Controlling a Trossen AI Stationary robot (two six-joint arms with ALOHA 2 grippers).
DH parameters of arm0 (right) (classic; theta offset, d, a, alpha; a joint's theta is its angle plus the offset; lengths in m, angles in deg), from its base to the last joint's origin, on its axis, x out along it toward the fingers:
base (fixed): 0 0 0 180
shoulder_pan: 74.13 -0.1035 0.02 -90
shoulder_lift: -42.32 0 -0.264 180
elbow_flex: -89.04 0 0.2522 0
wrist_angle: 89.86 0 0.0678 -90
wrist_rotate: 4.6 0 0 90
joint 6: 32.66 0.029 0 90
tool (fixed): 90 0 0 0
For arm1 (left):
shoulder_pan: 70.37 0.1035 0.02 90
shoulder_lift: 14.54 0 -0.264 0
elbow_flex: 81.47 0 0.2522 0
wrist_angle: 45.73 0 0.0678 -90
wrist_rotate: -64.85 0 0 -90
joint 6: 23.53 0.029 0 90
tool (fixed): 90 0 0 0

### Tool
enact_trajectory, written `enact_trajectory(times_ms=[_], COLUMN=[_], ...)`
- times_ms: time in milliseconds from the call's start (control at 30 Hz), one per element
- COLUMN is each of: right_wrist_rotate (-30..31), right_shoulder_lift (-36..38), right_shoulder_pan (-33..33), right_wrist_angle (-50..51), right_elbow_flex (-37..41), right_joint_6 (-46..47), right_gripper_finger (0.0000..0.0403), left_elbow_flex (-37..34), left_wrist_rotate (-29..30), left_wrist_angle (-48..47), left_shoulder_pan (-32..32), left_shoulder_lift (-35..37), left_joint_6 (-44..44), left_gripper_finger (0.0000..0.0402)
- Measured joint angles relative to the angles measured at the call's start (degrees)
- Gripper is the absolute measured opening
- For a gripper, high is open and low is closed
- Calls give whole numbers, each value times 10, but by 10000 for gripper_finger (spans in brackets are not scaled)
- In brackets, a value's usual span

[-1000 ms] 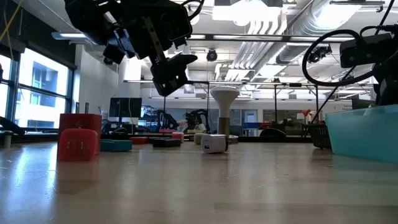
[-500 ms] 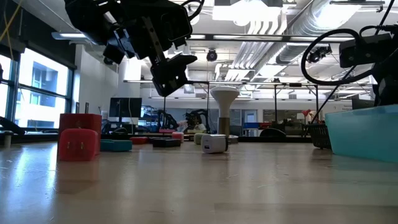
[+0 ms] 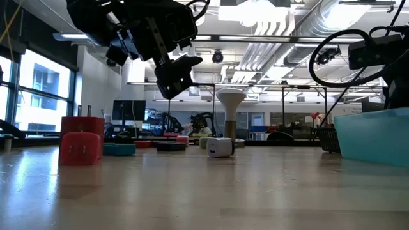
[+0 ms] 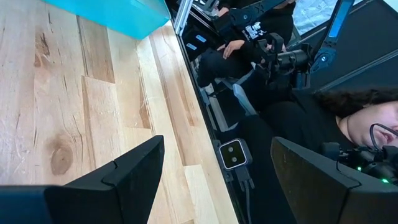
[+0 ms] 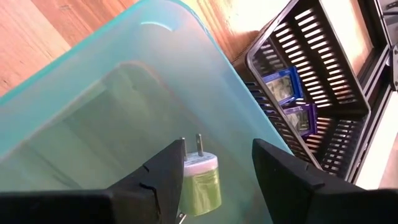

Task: Pick & Place Office items
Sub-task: Put the black charger adapter into the green bin

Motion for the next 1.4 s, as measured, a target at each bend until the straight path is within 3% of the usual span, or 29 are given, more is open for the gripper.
enact_trajectory(times_ms=[433,533,700,900,1233,1400], right_wrist_rotate=[2,0,-17,-19,-6,57], right_shoulder_lift=[0,0,0,0,0,0], right_shoulder_pan=[0,0,0,-1,-32,-64], right_wrist_angle=[0,0,7,23,122,151], right_elbow_flex=[0,0,0,-2,-59,-102], right_joint_6=[12,18,30,-8,49,71], right_gripper_finger=[185,213,295,367,398,394], left_elbow_flex=[0,0,0,0,0,0], left_wrist_rotate=[0,0,0,0,101,124], left_wrist_angle=[0,0,0,0,-31,-43], left_shoulder_pan=[0,0,0,0,-11,-12], left_shoulder_lift=[0,0,0,0,0,9], left_joint_6=[0,0,0,1,49,68], left_gripper_finger=[288,288,288,288,288,288])
